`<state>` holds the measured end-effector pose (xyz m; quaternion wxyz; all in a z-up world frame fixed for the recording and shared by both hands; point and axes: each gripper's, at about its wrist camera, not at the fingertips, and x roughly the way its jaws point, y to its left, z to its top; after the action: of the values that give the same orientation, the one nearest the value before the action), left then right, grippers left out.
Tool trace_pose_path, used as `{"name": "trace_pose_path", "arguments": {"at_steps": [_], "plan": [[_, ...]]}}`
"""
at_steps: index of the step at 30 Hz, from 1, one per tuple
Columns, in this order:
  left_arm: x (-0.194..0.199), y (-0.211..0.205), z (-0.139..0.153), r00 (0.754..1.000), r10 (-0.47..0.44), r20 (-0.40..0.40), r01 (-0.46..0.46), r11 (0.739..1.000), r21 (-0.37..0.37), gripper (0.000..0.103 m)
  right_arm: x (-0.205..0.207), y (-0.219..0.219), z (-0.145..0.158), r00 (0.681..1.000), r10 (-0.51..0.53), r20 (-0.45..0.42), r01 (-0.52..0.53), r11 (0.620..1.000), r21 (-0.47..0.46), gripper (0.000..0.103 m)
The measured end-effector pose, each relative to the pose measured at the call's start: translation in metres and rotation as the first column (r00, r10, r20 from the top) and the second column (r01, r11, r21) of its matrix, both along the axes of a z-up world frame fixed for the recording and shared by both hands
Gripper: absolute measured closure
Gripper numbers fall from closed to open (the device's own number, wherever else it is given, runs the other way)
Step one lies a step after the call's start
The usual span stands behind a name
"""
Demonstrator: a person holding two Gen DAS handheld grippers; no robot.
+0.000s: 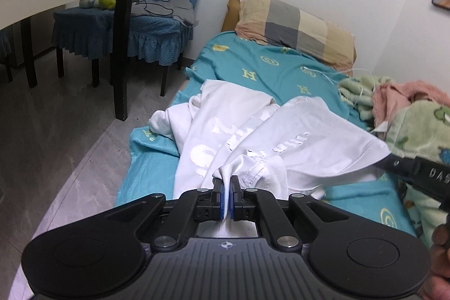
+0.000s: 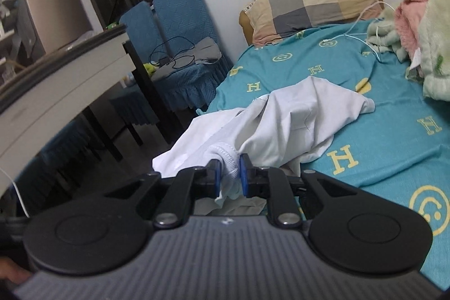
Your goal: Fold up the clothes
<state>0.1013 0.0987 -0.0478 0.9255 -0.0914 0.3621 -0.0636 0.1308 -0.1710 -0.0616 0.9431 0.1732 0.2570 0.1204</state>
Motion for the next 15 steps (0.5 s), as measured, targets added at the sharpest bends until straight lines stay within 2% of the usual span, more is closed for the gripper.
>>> {"name": "trace_pose_path", "arguments": {"at_steps": [8, 13, 15], "plan": [[-0.0054, -0.0105, 0.0039, 1.0, -0.023, -0.001, 0.023, 0.999, 0.027, 0.099, -0.0039, -0.008, 0.0027, 1.0, -0.006, 0.001, 0.006, 1.0, 0.03, 0.086], [-0.0061, -0.0077, 0.0062, 1.0, -0.027, -0.005, 0.027, 0.999, 0.018, 0.094, -0.0057, -0.007, 0.0027, 1.0, -0.003, 0.001, 0.003, 1.0, 0.022, 0.086], [-0.0065, -0.0069, 0.0072, 1.0, -0.027, -0.004, 0.027, 0.999, 0.02, 0.089, -0.0053, -0.0064, 0.0023, 1.0, -0.002, 0.0, 0.002, 1.0, 0.019, 0.086]]}}
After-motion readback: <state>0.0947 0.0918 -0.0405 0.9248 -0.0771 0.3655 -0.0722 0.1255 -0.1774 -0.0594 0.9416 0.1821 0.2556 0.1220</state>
